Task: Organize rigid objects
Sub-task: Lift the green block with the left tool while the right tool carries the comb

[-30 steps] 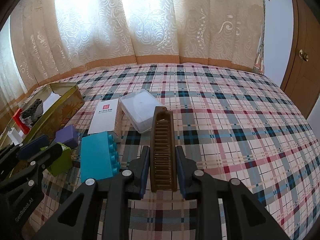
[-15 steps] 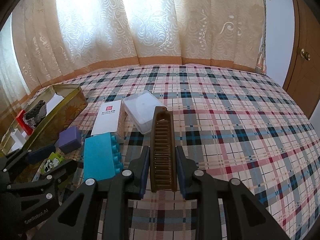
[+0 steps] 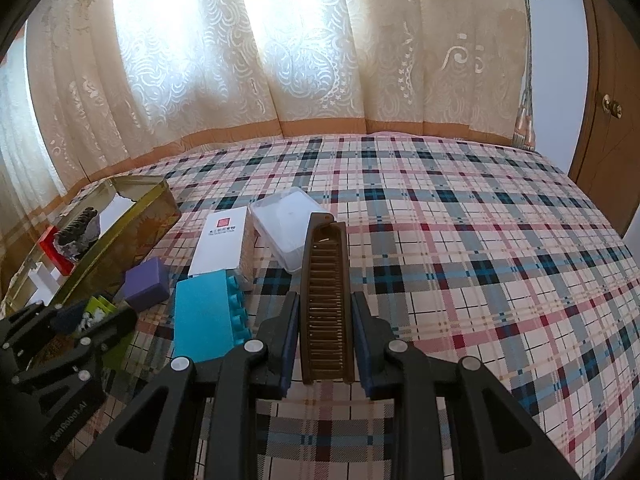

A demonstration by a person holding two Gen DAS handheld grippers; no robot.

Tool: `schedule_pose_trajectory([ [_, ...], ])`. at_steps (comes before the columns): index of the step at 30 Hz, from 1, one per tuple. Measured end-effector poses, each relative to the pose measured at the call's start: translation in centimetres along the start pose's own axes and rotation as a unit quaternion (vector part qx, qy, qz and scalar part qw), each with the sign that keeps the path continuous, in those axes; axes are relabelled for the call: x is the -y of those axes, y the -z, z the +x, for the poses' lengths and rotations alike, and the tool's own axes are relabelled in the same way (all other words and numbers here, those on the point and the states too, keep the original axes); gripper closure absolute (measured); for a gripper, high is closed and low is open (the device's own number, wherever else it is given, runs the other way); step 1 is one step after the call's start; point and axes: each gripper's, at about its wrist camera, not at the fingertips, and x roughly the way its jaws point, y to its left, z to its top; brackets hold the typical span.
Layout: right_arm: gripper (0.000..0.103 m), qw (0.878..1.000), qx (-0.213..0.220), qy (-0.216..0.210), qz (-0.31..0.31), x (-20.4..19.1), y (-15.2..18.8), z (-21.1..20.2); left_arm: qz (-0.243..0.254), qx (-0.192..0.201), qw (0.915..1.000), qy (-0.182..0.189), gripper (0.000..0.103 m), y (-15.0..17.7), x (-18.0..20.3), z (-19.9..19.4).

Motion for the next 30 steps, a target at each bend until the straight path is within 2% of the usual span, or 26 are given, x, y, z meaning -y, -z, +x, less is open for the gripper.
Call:
schedule_pose_trajectory([
  [10,0.075,0.999,0.037,-0.009,-0.016,-0.7,0.1,-1.3,-0.020,0.062,0.9973,-0.034,0.073,0.1,-0.8,-2.2],
  [24,0.075,0.994,0.101,-0.014,-0.041,-1.9,0.5,-3.6,-0.044,0.114,0.9914,-0.048,0.073,0.7,-1.7,-4.1],
  [30,0.075,0.991,0.126,-0.035,-0.041,-3.0,0.7,-4.4,-0.052,0.128,0.9890,-0.053,0.073,0.9,-2.6,-4.7],
])
